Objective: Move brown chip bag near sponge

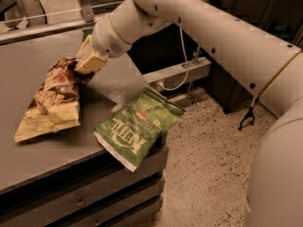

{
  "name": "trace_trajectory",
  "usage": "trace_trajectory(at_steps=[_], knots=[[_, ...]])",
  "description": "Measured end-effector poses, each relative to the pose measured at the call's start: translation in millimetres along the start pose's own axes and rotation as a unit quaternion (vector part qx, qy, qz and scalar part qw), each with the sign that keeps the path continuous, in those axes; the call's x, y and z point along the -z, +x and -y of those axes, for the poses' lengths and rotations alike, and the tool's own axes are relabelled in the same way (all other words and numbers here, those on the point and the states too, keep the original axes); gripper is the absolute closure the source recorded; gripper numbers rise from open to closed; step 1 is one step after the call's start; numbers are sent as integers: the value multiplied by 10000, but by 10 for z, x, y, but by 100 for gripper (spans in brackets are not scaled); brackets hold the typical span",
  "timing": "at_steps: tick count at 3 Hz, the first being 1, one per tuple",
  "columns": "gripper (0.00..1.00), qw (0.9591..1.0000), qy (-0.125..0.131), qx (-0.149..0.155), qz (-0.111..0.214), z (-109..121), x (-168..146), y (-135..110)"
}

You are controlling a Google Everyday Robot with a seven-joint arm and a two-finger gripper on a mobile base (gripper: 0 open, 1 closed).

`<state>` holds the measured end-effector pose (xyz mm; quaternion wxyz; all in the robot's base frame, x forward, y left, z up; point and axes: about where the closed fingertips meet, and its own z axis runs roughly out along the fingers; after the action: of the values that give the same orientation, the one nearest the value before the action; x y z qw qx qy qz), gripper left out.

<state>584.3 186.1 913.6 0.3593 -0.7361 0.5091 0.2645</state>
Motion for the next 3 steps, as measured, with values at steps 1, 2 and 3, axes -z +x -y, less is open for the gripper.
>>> trace_trajectory(at_steps=[1, 2, 3], knots=[[100, 9963, 702, -344, -370, 481, 592, 307], [100, 9866, 1326, -737, -602, 896, 996, 667], [100, 9736, 1927, -1095, -538, 1210, 1275, 1019]])
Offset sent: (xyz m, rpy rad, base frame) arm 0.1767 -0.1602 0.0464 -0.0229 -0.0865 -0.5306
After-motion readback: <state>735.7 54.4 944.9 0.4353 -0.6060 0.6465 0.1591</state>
